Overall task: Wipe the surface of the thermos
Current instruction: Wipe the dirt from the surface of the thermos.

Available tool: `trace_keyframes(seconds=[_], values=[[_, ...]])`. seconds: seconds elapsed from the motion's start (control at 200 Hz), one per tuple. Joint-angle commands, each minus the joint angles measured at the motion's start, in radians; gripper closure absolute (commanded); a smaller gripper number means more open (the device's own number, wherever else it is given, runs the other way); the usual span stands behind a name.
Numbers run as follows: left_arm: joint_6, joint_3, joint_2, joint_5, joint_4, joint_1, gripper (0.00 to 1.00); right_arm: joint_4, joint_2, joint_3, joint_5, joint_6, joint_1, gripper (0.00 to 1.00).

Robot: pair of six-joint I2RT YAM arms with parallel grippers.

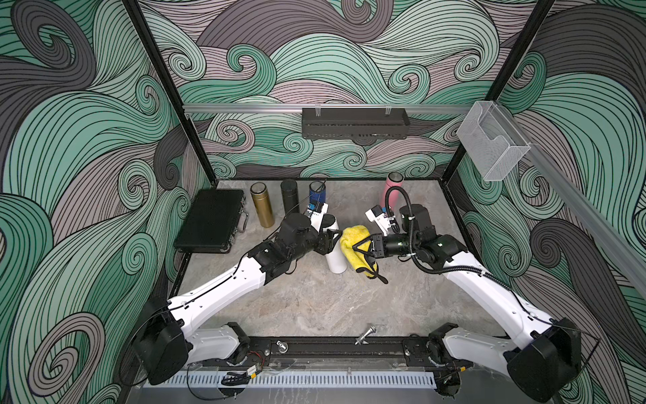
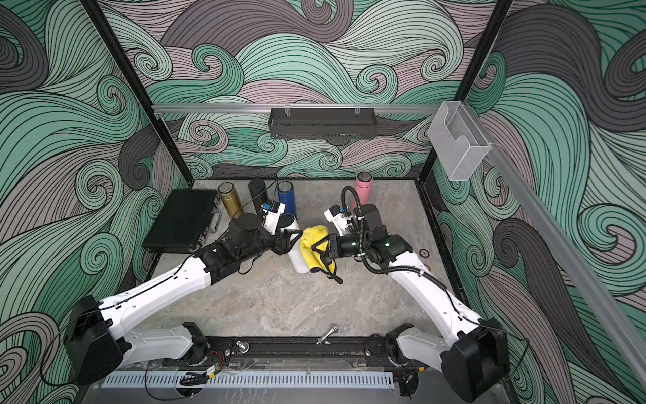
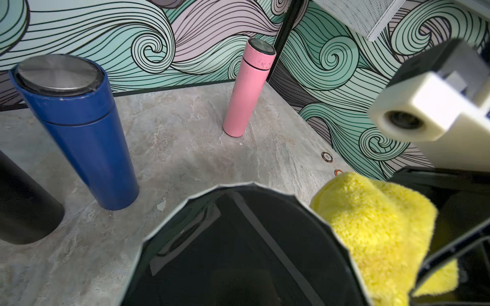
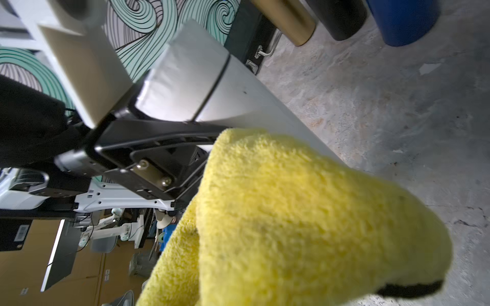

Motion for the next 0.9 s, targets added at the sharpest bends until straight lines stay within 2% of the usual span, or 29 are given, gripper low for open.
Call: trace_keyframes(seconds=[0.0,0.155,0.29,0.46,0.575,0.665,0.896], values=[[-0.019,0.042,0.007,-0.044,0.098,0.002,1.0,0.001,-0.001,-0.035,0.05,-0.009,0.001,1.0],[-0.066,0.085,0.034,-0.066,0.079,0.002,1.0,0.005,-0.048,-0.092,0.1,-0.016,0.033,1.0],[-0.133,0.102,0.052,-0.037,0.089,-0.002,1.0,0.101,-0.11,-0.101,0.159,0.002,0.122,1.0],[-0.142,0.108,0.063,-0.022,0.094,-0.013,1.0,0.153,-0.059,-0.052,0.34,-0.039,0.261,1.0],[-0.144,0.105,0.053,-0.017,0.095,-0.017,1.0,0.174,0.027,-0.073,0.445,-0.02,0.281,1.0],[-0.148,0.099,0.039,-0.022,0.097,-0.018,1.0,0.22,0.057,-0.153,0.53,0.014,0.28,1.0],[-0.127,0.092,0.031,-0.03,0.093,-0.021,1.0,0.275,-0.03,-0.304,0.652,0.076,0.304,1.0]])
